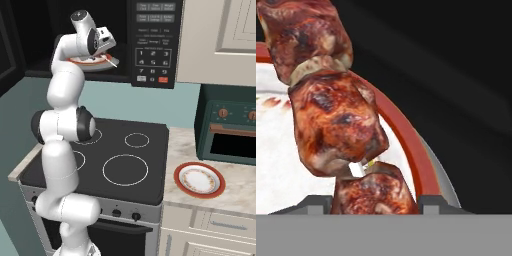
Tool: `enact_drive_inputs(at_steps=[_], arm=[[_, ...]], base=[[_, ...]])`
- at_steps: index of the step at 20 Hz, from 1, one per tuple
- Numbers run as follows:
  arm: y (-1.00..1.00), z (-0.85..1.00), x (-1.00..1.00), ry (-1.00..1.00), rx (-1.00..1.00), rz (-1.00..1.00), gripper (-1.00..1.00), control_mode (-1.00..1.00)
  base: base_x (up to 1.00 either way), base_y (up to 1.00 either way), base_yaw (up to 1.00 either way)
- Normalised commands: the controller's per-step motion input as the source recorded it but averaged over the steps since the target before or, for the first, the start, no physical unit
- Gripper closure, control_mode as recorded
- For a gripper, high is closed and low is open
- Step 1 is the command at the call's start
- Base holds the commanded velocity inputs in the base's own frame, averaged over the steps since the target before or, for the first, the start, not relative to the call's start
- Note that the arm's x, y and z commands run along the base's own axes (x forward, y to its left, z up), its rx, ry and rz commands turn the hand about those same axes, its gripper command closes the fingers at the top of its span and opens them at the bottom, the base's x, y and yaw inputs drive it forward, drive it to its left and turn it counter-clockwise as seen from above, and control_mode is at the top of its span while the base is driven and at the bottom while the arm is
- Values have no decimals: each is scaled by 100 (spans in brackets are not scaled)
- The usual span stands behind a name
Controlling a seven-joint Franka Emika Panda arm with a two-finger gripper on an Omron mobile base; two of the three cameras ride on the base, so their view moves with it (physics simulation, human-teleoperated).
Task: Pick the kebab skewer from the counter and place it in the microwave. Then turn on the microwave.
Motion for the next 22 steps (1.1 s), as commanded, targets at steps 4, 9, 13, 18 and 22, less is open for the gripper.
enact_drive_inputs(at_steps=[4,9,13,18,22], arm=[[0,11,0,-3,0,0,-100,-100],[0,7,0,-4,0,5,-100,-100],[0,9,0,-1,0,9,-100,-100],[0,31,-18,-4,-1,9,-100,-100],[0,7,-46,0,-1,6,-100,-100]], base=[[0,0,0],[0,0,0],[0,0,0],[0,0,0],[0,0,0]])
